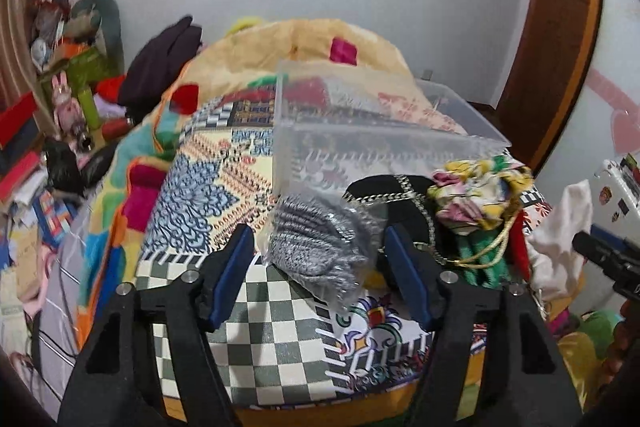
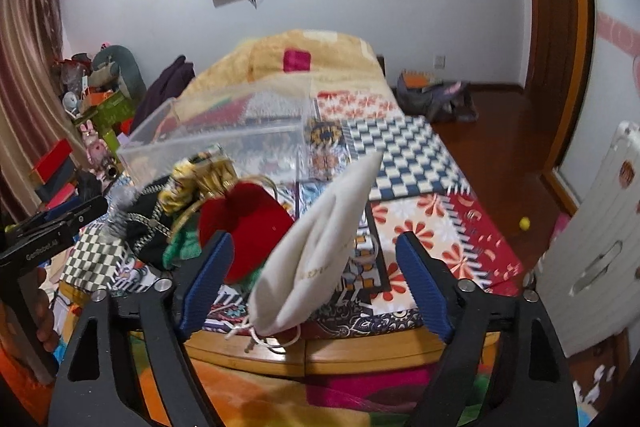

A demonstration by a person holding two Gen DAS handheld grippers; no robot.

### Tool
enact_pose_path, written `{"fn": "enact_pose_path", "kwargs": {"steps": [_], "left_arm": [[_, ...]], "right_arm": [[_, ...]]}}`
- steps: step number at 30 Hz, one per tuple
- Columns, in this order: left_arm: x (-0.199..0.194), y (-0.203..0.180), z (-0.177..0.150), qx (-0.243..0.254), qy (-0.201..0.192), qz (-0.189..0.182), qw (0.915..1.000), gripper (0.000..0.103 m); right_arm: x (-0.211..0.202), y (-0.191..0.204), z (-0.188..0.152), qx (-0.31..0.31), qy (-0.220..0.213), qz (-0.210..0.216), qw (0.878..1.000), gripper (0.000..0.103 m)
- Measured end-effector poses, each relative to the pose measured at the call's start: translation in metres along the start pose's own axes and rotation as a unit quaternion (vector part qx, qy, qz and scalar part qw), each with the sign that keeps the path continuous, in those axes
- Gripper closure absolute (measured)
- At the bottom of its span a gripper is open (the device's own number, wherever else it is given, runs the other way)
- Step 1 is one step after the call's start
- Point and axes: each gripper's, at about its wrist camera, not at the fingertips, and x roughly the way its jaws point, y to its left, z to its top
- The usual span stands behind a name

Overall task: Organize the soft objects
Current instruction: 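Grasp the grey sparkly glove with the left tool while the right tool grasps the white cloth, then carry both items over the clear box and open both tools to drop them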

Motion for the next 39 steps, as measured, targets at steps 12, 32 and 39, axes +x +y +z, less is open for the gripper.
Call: {"fn": "enact_pose_path", "kwargs": {"steps": [12,32,39], "left_arm": [[0.017,-0.004,-0.005,0.012,0.017,-0.029,0.9994,0.075],[-0.059,-0.002,0.021,0.028,-0.077,-0.045,0.9956,0.101],[-0.015,0.017,0.017,-0.037,0.009,-0.070,0.9968,0.053]], "right_arm": [[0.018,0.000,-0.008,0.020,0.049,0.048,0.997,0.082],[-0.030,0.032,0.044,-0.015,-0.072,0.083,0.994,0.091],[-0.017,0.040,0.041,-0.024,-0.068,0.092,0.993,0.091]]}}
